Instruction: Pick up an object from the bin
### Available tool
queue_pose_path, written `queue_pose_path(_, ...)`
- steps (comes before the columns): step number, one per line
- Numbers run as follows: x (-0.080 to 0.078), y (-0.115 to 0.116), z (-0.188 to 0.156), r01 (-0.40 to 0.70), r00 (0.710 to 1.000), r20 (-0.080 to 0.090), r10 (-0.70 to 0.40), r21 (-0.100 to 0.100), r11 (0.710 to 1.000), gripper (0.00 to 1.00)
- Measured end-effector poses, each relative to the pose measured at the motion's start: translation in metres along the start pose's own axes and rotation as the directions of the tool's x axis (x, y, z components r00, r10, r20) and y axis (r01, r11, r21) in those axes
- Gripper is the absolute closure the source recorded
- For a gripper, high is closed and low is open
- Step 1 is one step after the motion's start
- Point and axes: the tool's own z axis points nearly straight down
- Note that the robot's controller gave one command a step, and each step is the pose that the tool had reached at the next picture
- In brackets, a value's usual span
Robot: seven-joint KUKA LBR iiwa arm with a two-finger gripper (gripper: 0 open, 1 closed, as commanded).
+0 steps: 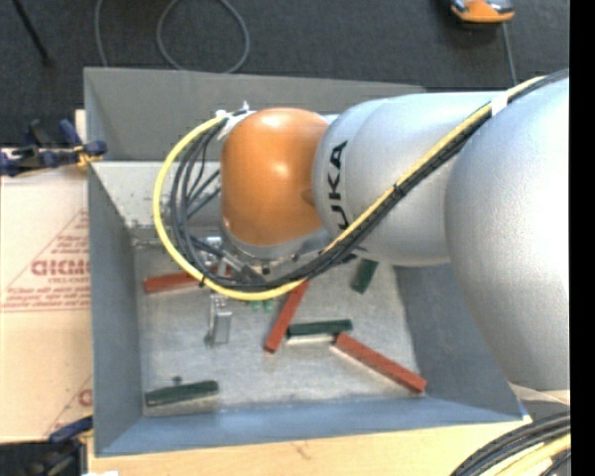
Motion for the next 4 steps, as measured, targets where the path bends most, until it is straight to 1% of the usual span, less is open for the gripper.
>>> queue_pose_path(1, -0.055, -0.093, 0.032, 0.015, 1.000, 0.010, -0.016, 0.005, 1.000, 0.00)
queue_pose_path(2, -0.077, -0.158, 0.094, 0.054, 0.999, 0.005, -0.054, 0.004, 0.999, 0.00)
queue_pose_path(3, 0.021, -0.201, 0.089, 0.017, 1.000, 0.002, -0.017, 0.002, 1.000, 0.00)
queue_pose_path(4, 0.018, -0.199, 0.088, 0.015, 1.000, 0.008, -0.015, -0.001, 1.000, 1.00)
